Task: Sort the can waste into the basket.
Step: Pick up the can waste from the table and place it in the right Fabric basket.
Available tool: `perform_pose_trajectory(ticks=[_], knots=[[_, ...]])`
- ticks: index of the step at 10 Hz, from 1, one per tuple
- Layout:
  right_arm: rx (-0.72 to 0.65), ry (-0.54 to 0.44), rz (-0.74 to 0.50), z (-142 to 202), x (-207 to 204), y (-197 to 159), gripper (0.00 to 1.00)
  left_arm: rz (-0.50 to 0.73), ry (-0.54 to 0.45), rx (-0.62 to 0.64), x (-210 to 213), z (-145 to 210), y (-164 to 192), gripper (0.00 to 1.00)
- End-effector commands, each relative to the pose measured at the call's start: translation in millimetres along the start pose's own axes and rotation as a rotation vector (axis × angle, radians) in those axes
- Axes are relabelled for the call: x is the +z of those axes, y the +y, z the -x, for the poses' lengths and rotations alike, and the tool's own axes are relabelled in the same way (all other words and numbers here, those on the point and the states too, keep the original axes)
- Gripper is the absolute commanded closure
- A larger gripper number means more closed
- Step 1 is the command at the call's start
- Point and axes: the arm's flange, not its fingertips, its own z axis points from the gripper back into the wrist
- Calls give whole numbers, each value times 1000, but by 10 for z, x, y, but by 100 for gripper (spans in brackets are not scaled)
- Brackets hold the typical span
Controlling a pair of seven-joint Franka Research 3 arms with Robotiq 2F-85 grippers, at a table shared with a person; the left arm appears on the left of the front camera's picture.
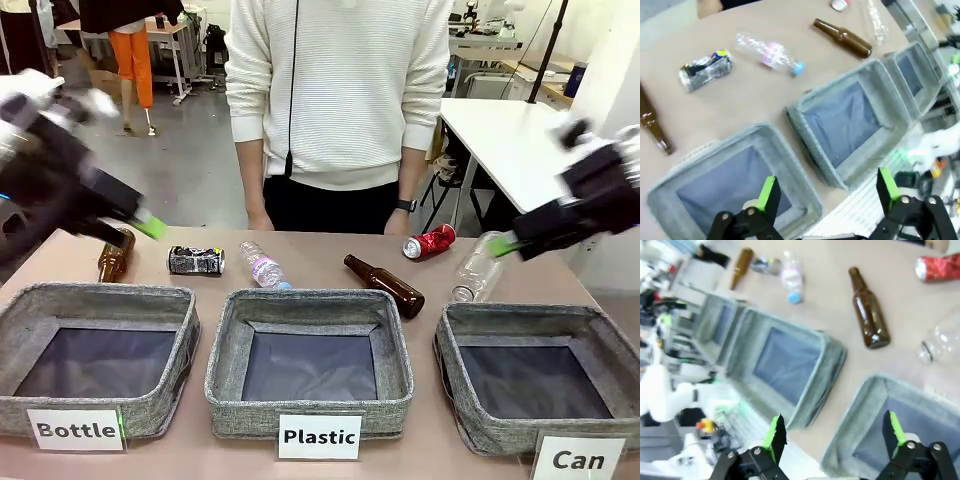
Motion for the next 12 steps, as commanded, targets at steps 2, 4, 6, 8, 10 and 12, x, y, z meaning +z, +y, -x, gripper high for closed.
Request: perform_pose_trajectory(ticks=[2, 4, 6, 8, 10, 12], knots=[[-154, -189, -124, 1490, 568, -449, 0, 103, -208, 133, 744, 700, 604, 0], [-335, -343, -223, 2031, 812, -1011, 0, 203, -352, 296, 1163, 1210, 1310, 0], [-450, -402, -291, 2263, 850, -1486, 0, 237, -479, 450, 1272, 1594, 1742, 0], [-524, -476, -351, 2413, 827, -1879, 0, 291, -559, 531, 1336, 2015, 2100, 0], [-546, -520, -333, 2390, 797, -1956, 0, 290, -562, 548, 1095, 2023, 1973, 0], [-564, -530, -299, 2362, 777, -1970, 0, 279, -558, 541, 1009, 1971, 1881, 0]])
